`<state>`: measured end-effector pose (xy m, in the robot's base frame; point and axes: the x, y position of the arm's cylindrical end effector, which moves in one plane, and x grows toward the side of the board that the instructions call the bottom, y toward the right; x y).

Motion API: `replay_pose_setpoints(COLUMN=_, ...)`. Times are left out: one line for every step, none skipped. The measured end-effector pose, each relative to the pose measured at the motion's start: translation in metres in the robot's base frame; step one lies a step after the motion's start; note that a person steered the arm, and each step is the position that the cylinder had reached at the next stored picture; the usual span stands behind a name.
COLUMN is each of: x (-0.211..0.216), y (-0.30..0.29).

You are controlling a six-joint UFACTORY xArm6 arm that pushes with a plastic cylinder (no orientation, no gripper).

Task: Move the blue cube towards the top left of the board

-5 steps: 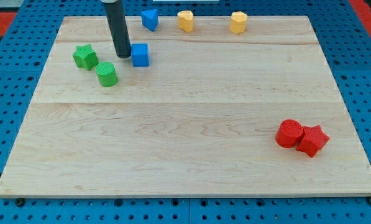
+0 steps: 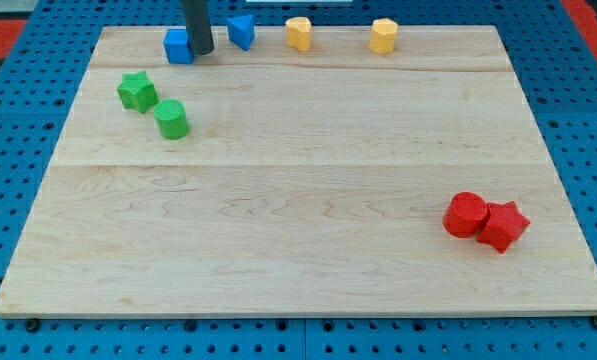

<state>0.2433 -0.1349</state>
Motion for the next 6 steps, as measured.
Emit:
replay_pose_setpoints(x=0.016, y=-0.001)
replay_pose_setpoints(x=0.000, y=-0.031)
replay_pose_setpoints(x=0.000, y=-0.045)
replay_pose_setpoints(x=-0.017, y=-0.040)
replay_pose_setpoints(x=-0.011, y=-0.053)
replay_pose_setpoints(x=0.004, y=-0.083)
